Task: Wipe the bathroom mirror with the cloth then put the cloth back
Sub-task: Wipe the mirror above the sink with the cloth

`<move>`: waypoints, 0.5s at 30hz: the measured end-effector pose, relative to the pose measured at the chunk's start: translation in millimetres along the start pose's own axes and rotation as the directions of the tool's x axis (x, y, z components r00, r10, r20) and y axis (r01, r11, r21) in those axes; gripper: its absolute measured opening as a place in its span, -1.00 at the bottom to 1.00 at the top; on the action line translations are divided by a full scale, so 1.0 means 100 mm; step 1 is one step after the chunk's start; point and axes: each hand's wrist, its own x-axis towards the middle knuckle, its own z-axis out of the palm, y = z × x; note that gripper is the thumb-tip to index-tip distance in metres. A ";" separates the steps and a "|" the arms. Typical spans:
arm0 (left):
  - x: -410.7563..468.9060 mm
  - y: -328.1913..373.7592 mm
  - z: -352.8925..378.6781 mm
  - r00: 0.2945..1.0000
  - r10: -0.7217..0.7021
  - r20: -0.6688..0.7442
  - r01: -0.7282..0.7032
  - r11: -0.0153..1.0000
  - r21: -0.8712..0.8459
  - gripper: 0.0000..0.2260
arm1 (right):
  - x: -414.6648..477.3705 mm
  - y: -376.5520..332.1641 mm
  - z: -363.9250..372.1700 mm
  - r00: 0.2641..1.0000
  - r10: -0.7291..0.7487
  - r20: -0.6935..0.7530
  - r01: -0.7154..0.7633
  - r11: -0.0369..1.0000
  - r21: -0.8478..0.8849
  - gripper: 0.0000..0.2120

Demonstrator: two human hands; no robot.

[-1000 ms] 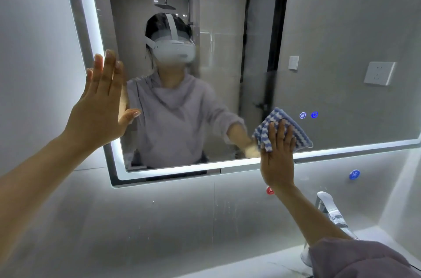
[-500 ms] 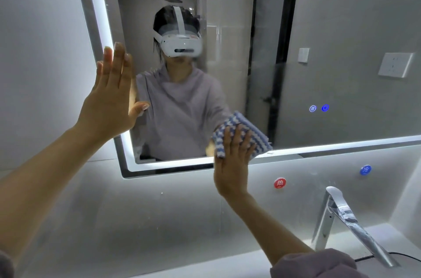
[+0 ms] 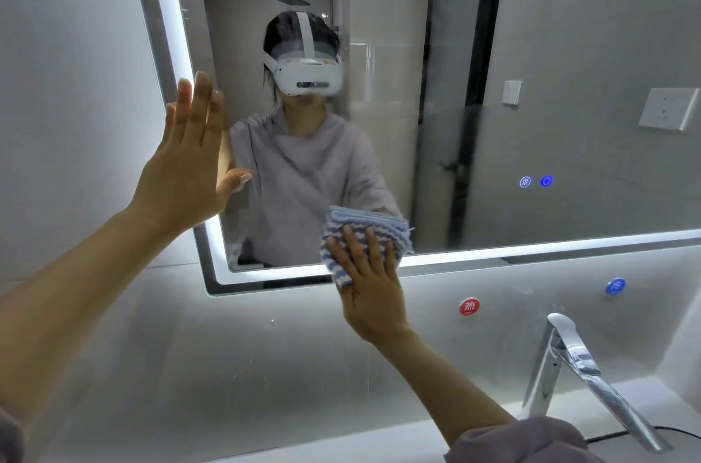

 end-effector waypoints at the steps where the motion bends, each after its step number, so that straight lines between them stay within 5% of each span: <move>1: 0.00 0.00 0.00 1.000 -0.001 0.002 0.001 1.000 0.000 -0.17 | -0.01 0.11 -0.03 0.999 0.032 -0.028 -0.032 0.999 0.003 -0.49; 9: 0.01 0.01 -0.01 1.000 0.005 0.002 -0.005 1.000 0.003 -0.19 | -0.08 1.01 -0.43 0.879 0.463 -0.114 -0.464 0.886 0.019 -0.50; 15: 0.01 0.03 -0.03 1.000 -0.008 0.006 0.008 1.000 -0.007 -0.17 | 0.00 1.03 -0.48 0.813 0.569 -0.124 -0.563 0.822 0.081 -0.48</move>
